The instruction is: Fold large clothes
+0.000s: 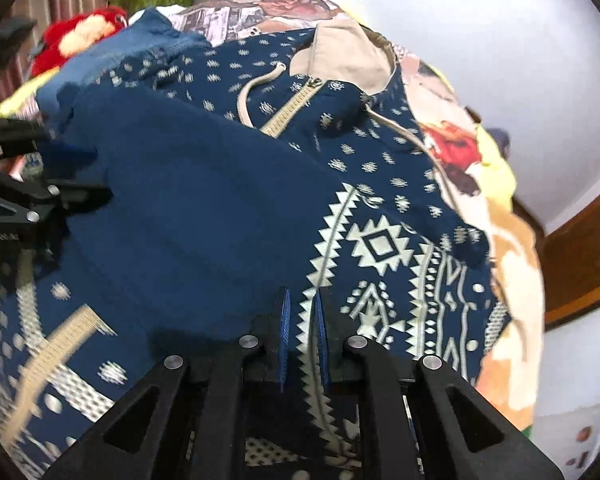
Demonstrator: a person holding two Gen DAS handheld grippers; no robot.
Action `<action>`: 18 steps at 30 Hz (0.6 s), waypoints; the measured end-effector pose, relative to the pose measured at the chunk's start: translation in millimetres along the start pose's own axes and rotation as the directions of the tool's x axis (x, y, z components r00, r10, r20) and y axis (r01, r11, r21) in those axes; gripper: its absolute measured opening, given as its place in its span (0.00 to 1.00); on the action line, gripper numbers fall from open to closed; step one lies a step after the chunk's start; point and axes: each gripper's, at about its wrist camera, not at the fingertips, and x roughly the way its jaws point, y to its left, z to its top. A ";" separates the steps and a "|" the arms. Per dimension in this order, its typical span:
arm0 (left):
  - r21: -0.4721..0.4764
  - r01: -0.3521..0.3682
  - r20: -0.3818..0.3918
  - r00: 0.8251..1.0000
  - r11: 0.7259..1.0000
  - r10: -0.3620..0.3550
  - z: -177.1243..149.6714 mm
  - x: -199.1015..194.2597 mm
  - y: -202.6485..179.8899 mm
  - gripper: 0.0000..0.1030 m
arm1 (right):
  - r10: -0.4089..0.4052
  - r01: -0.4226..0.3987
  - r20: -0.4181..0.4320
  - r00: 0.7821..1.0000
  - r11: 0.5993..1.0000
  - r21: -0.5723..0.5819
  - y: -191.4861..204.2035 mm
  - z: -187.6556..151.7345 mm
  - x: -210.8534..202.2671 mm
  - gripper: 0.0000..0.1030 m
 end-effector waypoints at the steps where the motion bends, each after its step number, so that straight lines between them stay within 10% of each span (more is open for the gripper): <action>1: -0.014 0.005 -0.005 1.000 1.000 -0.005 -0.5 0.0 1.8 0.58 | -0.027 0.027 0.011 1.000 1.000 -0.004 -0.7 -1.8 -0.5 0.26; 4: -0.036 0.007 -0.019 1.000 0.999 -0.008 -2.0 -0.9 4.4 0.58 | -0.197 0.196 0.035 0.980 0.980 0.020 -12.9 -5.5 0.0 0.91; 14: 0.013 -0.026 0.002 1.000 1.000 0.026 12.4 -41.6 9.2 0.59 | 0.061 -0.070 0.038 0.997 0.948 0.311 -88.7 -15.4 -29.3 0.91; 18: -0.017 -0.052 0.091 0.994 0.998 0.053 47.3 -68.3 19.8 0.80 | 0.083 -0.118 0.110 0.990 0.923 0.366 -114.6 12.4 -44.7 0.91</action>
